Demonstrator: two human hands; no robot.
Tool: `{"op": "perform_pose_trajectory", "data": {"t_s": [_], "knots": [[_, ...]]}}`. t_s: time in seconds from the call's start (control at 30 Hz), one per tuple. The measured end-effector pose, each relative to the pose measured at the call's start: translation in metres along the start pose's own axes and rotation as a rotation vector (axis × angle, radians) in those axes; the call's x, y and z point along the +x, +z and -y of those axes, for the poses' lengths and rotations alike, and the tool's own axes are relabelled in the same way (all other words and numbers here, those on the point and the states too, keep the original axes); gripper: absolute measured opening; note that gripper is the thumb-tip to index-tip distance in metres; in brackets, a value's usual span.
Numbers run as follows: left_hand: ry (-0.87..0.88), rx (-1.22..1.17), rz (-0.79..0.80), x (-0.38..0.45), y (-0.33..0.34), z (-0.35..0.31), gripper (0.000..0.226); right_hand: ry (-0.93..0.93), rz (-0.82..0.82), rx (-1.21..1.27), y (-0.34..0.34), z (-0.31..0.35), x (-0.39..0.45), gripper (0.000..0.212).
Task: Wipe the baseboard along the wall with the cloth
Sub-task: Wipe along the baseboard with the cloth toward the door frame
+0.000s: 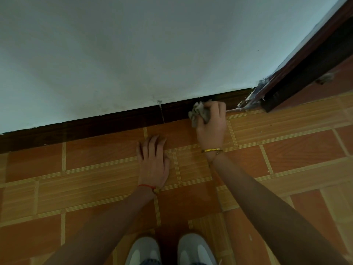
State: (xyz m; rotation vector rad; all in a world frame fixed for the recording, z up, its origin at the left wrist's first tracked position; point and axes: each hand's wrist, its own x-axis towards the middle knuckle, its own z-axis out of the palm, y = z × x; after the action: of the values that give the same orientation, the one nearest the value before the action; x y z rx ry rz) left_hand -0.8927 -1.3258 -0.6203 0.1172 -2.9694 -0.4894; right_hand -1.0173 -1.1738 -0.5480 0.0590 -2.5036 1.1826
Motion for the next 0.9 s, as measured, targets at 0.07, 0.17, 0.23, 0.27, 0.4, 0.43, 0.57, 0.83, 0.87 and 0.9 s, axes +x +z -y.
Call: {"op": "perform_pose_trajectory", "data": {"t_s": [0.07, 0.17, 0.23, 0.27, 0.4, 0.43, 0.57, 0.83, 0.87, 0.9], "knots": [[0.002, 0.002, 0.003, 0.000, 0.000, 0.001, 0.049, -0.005, 0.019, 0.003, 0.002, -0.003, 0.000, 0.029], [0.001, 0.002, 0.014, 0.000, 0.000, 0.001, 0.049, 0.066, -0.109, -0.045, -0.010, -0.018, 0.013, 0.031], [-0.001, 0.002, 0.012, 0.001, -0.001, 0.000, 0.048, 0.190, -0.257, -0.084, -0.026, -0.037, 0.029, 0.032], [-0.001, 0.003, 0.008, 0.001, -0.001, 0.000, 0.048, 0.237, -0.311, -0.096, -0.034, -0.047, 0.037, 0.033], [-0.007, -0.007, -0.002, 0.000, 0.000, 0.000, 0.048, 0.247, -0.249, -0.166, -0.052, -0.074, 0.051, 0.033], [-0.011, -0.008, 0.000, 0.000, -0.001, -0.001, 0.049, 0.229, -0.204, -0.183, -0.050, -0.076, 0.049, 0.034], [-0.007, -0.004, 0.002, 0.001, -0.002, -0.001, 0.048, 0.170, -0.027, -0.217, -0.024, -0.065, 0.024, 0.035], [-0.009, 0.010, 0.018, 0.000, -0.001, -0.001, 0.049, 0.074, 0.093, -0.184, -0.003, -0.043, 0.004, 0.031], [-0.008, 0.011, 0.016, 0.000, -0.001, -0.001, 0.049, 0.070, 0.099, -0.186, -0.004, -0.045, 0.004, 0.030], [-0.005, 0.009, 0.014, 0.000, -0.001, 0.000, 0.049, 0.078, 0.093, -0.191, -0.006, -0.047, 0.006, 0.030]]}}
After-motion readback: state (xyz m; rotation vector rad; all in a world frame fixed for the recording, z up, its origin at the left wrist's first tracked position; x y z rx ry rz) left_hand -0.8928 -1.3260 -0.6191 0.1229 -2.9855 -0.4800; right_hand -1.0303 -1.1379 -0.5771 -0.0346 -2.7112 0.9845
